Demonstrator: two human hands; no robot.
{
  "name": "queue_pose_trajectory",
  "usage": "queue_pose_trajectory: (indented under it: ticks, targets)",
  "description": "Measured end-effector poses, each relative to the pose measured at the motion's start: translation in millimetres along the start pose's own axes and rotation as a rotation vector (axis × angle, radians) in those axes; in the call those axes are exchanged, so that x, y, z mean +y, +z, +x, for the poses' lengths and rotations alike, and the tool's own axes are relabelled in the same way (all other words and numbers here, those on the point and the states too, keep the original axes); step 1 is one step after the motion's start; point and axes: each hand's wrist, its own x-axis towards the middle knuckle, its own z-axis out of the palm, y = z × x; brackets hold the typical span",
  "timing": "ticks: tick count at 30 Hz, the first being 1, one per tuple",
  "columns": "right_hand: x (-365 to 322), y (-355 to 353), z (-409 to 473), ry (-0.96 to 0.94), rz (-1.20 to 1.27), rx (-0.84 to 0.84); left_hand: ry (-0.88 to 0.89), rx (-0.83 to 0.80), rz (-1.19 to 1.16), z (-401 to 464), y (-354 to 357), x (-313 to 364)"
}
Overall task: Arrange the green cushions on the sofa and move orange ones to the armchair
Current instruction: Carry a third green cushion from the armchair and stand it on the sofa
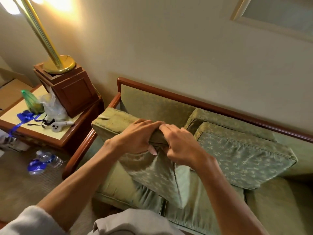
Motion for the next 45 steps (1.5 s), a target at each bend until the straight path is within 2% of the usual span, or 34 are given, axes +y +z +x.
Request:
queue_pose_trajectory:
  ticks: [3,5,7,10,12,16,24,28,30,33,35,38,41,45]
  targets:
    - [-19.3,-14.2,17.1,-0.065,-0.004,0.053,-0.147,0.029,-0.176,-18.5,-9.3,-10.0]
    - [-24.9,0.5,33.5,-0.046,-0.021,0.035,-0.238,0.004,-0.249,-25.4,7.2,-25.6]
    - [-18.4,38.3,46.4,0.052,0.016,-0.032,-0.297,-0.08,-0.276,-32.6,34.4,-44.0]
    - [6.3,107.5,47.5,0.315,0.268,-0.087,-0.417,-0.186,-0.289,-44.5,74.6,-73.2]
    - [15.7,141.9,49.5,0.349,0.336,-0.097,-0.464,-0.213,-0.289,-48.7,82.1,-86.7]
    - [22.9,171.3,71.1,0.199,0.154,-0.133,-0.517,-0.308,-0.335,-43.5,76.3,-107.2]
    - [131.1,194.2,40.1,0.303,-0.007,-0.348,-0.624,-0.27,-0.4,-44.9,89.4,-126.1]
    - [203.3,189.6,7.7,0.408,-0.064,-0.441,-0.675,-0.219,-0.317,-46.2,90.2,-135.9]
    - [234.4,187.6,-12.5,0.428,-0.099,-0.48,-0.749,-0.247,-0.262,-43.3,95.2,-138.3]
    - [241.2,193.2,-22.5,0.432,-0.065,-0.499,-0.862,-0.342,-0.16,-37.5,98.2,-140.5]
    - [234.3,201.5,-23.1,0.382,-0.053,-0.465,-0.86,-0.434,0.101,-29.1,103.3,-140.3]
    - [224.7,212.3,-25.5,0.292,-0.054,-0.427,-0.695,-0.556,0.416,-14.8,125.9,-133.0]
    - [220.9,214.0,-26.7,0.318,-0.035,-0.426,-0.586,-0.546,0.52,6.4,149.2,-131.5]
    - [199.6,205.0,-22.3,0.424,-0.004,-0.385,-0.418,-0.555,0.472,40.2,135.0,-159.1]
